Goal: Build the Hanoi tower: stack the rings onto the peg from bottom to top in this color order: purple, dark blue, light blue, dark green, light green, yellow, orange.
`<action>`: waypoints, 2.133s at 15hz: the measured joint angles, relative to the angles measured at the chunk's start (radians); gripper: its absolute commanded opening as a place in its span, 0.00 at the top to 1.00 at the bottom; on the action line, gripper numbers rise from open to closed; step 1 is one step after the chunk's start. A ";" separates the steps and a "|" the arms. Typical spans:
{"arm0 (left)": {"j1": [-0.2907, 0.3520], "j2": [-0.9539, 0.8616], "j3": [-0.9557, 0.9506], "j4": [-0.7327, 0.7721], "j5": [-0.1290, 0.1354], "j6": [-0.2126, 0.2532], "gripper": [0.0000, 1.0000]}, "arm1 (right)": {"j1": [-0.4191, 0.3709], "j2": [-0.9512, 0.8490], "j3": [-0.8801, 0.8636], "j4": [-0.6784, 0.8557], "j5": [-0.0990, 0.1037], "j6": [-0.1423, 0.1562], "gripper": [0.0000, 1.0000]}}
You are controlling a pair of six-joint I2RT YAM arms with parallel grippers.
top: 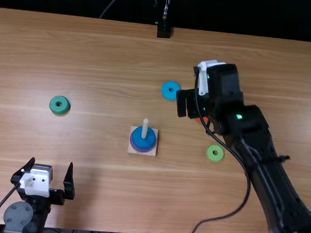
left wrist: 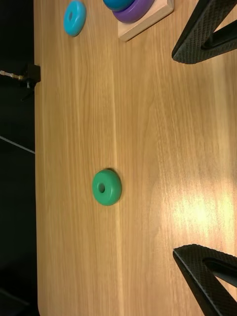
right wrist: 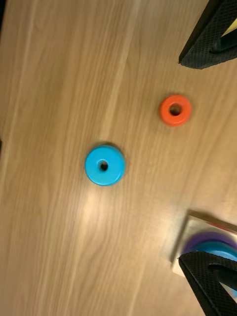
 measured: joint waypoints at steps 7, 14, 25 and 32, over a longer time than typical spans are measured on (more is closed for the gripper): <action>0.000 0.000 0.000 0.000 0.000 0.000 0.00 | 0.002 0.357 0.212 -0.002 0.000 0.010 0.00; 0.000 0.000 0.000 0.000 0.000 0.000 0.00 | 0.025 0.528 0.339 -0.002 0.000 0.010 0.00; 0.000 -0.003 0.000 0.000 0.000 0.000 0.00 | 0.025 0.660 0.518 -0.110 0.000 0.010 0.00; 0.000 -0.003 0.000 0.000 0.000 0.000 0.00 | 0.026 0.775 0.672 -0.271 0.001 0.010 0.00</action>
